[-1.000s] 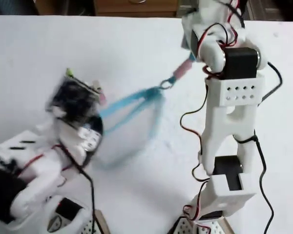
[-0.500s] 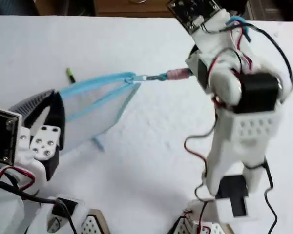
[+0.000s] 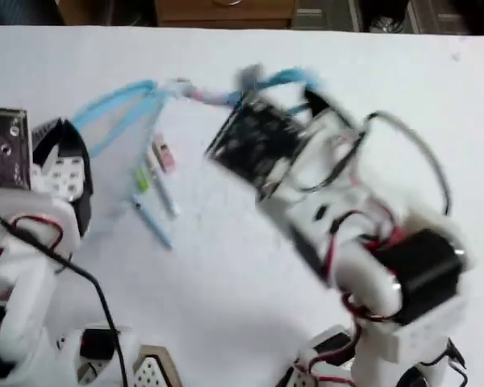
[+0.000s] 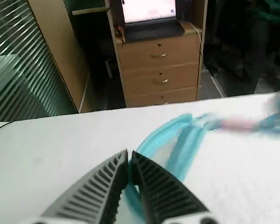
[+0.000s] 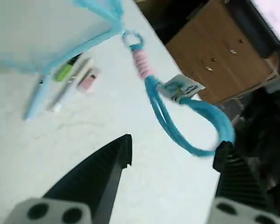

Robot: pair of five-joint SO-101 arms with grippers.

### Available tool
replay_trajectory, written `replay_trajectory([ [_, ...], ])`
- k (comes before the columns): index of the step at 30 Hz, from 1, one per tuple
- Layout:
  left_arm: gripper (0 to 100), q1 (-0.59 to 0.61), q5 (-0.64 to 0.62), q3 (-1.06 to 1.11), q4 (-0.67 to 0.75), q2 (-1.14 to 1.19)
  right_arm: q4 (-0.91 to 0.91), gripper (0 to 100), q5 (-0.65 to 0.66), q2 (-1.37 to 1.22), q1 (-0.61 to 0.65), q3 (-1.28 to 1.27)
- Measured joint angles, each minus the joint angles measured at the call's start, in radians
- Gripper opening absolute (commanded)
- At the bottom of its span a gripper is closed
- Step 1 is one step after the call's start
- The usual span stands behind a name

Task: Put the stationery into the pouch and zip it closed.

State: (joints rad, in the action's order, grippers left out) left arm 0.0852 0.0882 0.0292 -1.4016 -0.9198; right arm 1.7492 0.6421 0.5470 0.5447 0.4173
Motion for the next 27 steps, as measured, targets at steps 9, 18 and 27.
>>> replay_trajectory([
  [9, 2, 0.031, -0.021, 0.084, 0.170, 0.000, 0.000, 34.5, -0.074, 0.091, 0.167, -0.210],
  [18, 2, 0.239, -0.021, 0.002, 0.087, -0.002, -0.008, 34.4, -0.157, -0.112, 0.075, -0.239],
  [27, 2, 0.256, -0.021, -0.041, -0.138, -0.011, -0.014, 34.4, -0.215, -0.505, -0.005, -0.061],
])
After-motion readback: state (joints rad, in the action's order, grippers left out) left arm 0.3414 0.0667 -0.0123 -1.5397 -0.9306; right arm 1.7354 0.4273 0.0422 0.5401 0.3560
